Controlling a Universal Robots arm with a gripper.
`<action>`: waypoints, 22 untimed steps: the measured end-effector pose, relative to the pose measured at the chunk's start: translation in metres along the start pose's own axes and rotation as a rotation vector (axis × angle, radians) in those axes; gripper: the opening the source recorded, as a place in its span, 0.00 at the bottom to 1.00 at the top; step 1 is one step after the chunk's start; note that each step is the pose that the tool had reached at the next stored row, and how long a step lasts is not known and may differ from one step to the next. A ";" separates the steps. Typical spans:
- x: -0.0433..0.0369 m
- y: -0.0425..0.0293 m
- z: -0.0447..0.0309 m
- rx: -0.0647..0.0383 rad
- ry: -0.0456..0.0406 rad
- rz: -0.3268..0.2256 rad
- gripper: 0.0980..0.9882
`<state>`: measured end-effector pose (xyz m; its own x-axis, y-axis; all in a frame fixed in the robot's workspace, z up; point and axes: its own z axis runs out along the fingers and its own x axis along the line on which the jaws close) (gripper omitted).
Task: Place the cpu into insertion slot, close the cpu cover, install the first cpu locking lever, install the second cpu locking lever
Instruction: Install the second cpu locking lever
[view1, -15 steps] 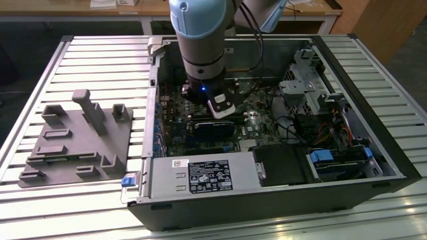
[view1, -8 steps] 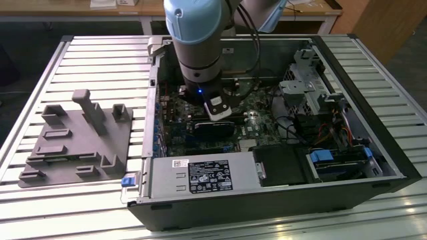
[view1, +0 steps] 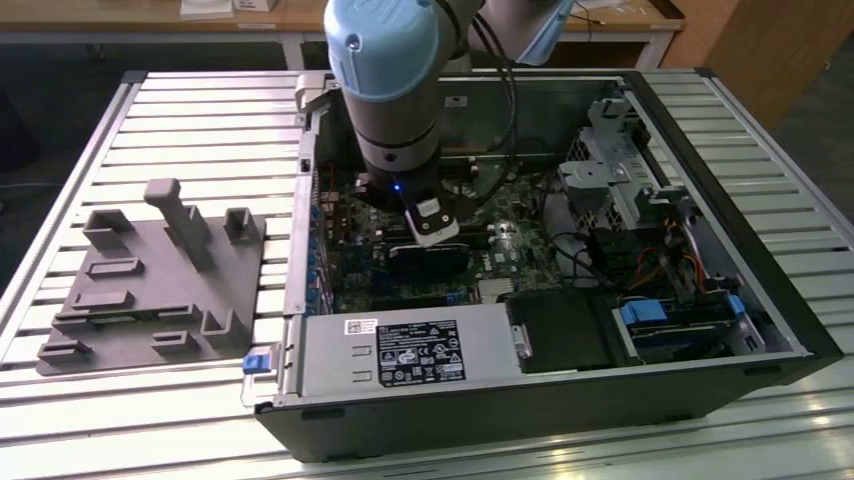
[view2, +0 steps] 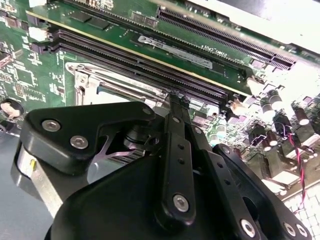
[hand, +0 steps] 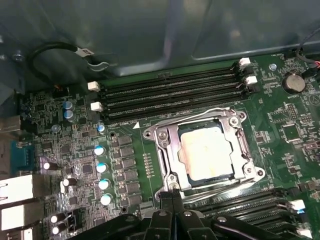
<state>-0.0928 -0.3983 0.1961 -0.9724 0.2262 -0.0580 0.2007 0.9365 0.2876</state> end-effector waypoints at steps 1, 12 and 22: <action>0.0002 -0.0002 0.0005 -0.004 0.0008 0.001 0.01; 0.0051 -0.0031 0.0067 -0.022 0.0044 0.003 0.01; 0.0049 -0.0012 0.0003 -0.022 0.0043 0.003 0.01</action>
<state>-0.0978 -0.3982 0.1952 -0.9723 0.2275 -0.0531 0.2007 0.9298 0.3086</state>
